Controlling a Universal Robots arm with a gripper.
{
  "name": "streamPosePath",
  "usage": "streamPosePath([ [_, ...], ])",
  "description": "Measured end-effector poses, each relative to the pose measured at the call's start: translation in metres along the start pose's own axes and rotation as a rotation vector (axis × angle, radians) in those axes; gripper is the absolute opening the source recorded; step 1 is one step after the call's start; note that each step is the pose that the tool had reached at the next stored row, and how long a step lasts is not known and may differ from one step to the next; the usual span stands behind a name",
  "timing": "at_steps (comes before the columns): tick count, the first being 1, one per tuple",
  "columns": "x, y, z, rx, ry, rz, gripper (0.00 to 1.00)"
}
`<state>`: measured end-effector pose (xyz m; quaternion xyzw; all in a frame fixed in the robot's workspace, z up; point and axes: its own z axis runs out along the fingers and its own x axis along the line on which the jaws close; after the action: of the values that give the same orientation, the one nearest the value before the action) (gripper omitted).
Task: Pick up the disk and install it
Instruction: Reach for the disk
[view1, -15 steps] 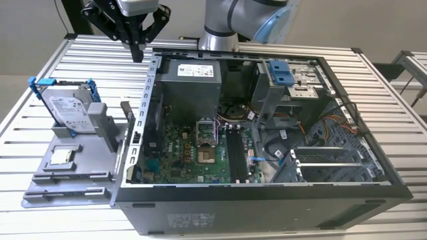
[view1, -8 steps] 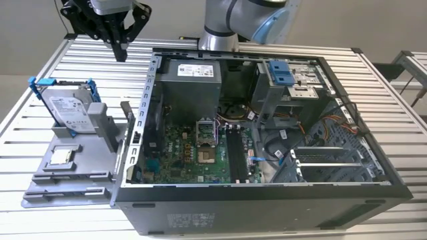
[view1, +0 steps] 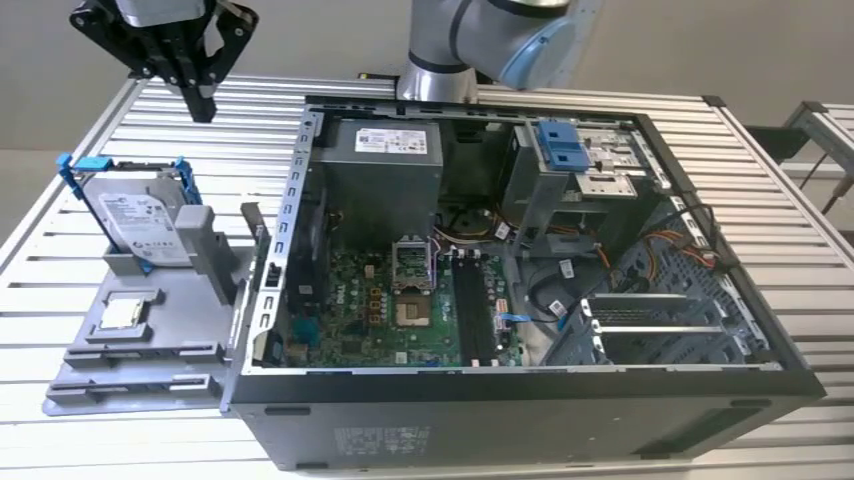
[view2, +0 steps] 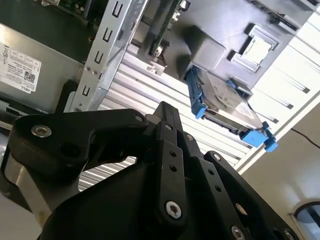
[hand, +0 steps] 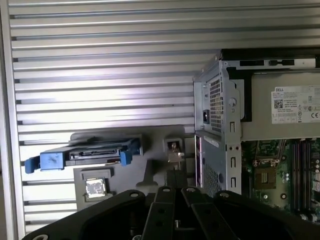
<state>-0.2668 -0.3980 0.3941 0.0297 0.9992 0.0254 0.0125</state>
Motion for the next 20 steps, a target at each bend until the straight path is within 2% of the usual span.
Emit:
streamPosePath([
  [10,0.0344,-0.002,-0.0009,0.0,0.0,0.0,0.0],
  [20,0.0753,-0.0045,-0.002,0.0,0.0,0.0,0.0],
])
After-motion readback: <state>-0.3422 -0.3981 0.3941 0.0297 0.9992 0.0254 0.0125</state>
